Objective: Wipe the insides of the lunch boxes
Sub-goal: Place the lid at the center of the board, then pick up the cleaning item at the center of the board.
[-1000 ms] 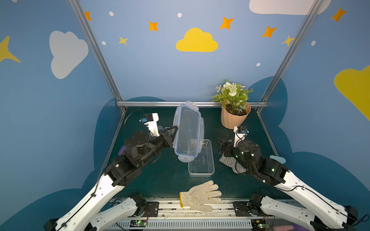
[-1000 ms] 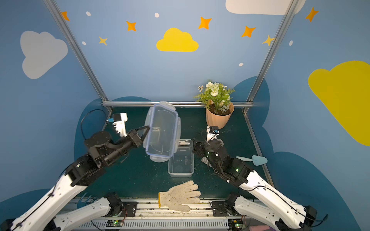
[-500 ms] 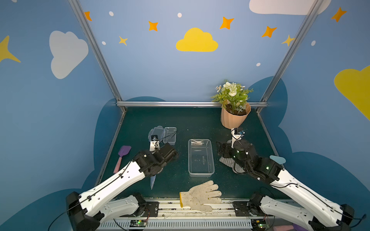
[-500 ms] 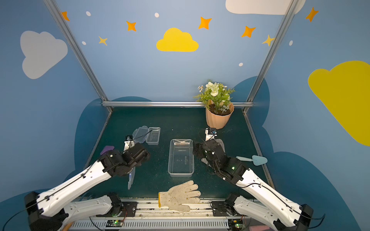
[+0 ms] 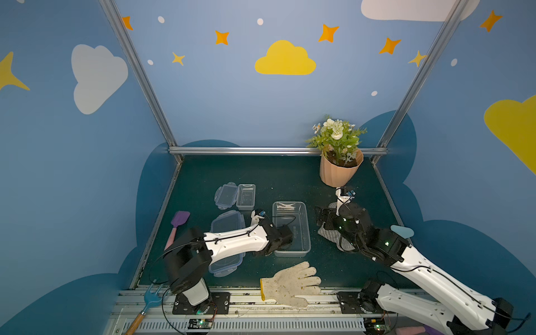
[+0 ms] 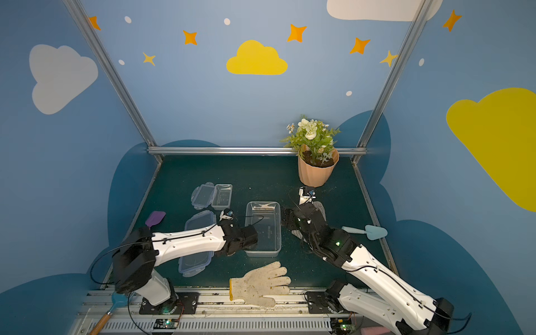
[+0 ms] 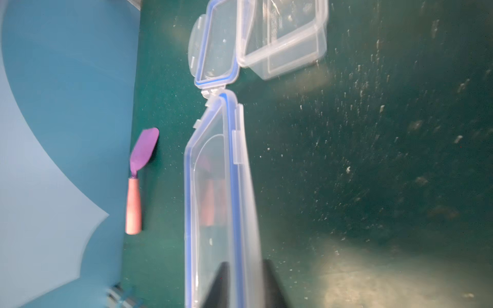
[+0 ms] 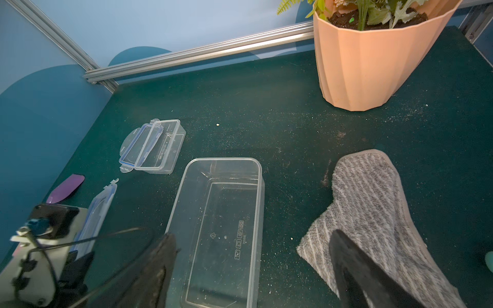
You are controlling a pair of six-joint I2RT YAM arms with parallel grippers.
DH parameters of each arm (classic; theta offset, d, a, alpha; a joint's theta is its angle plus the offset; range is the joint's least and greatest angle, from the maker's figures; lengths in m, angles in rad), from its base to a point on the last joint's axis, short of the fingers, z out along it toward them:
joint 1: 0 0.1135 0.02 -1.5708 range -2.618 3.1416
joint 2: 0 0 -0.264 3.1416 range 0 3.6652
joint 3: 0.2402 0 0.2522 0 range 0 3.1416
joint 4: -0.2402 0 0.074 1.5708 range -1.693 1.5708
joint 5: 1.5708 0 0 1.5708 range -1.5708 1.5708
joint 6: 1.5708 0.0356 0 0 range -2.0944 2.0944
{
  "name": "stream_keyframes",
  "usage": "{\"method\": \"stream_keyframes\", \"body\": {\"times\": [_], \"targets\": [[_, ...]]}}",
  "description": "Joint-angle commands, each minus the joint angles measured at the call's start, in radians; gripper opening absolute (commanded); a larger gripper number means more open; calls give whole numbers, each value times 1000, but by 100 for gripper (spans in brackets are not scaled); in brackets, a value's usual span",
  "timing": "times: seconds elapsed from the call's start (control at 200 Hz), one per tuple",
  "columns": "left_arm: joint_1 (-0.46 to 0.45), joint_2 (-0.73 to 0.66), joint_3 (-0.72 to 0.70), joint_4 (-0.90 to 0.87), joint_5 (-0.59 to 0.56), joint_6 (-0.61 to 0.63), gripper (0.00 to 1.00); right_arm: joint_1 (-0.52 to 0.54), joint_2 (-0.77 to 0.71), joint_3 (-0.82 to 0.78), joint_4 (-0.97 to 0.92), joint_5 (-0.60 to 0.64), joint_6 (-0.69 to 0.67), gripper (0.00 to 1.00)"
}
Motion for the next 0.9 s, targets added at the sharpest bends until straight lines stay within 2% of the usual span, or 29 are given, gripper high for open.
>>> {"method": "stream_keyframes", "body": {"times": [0.0, 0.04, 0.145, 0.225, 0.391, 0.521, 0.601, 0.666, 0.766, 0.896], "targets": [[-16, 19, 23, -28, 22, -46, 60, -8, -13, -11, -7, -8, 13, 88], [-20, 18, 29, -28, 19, -51, 75, -13, -13, -13, -8, -11, 13, 88], [-20, -7, 62, -37, -13, -53, 90, -44, 1, -15, -19, -51, 16, 90], [-20, -50, 96, -40, -42, -33, 97, -92, 29, 0, -73, -95, 15, 91], [6, -197, 137, 69, -34, 75, 99, -263, 101, -1, -177, -223, 10, 94], [102, -410, -2, 419, 209, 202, 100, -446, 224, -42, -200, -381, 8, 94], [176, -544, -164, 694, 372, 235, 100, -485, 299, -51, -202, -393, 8, 94], [249, -617, -263, 842, 508, 217, 100, -498, 353, -55, -179, -395, 7, 94], [342, -627, -319, 923, 654, 188, 100, -515, 446, -45, -170, -359, 6, 94], [372, -539, -339, 1028, 787, 166, 100, -558, 565, -49, -137, -359, 6, 94]]}}
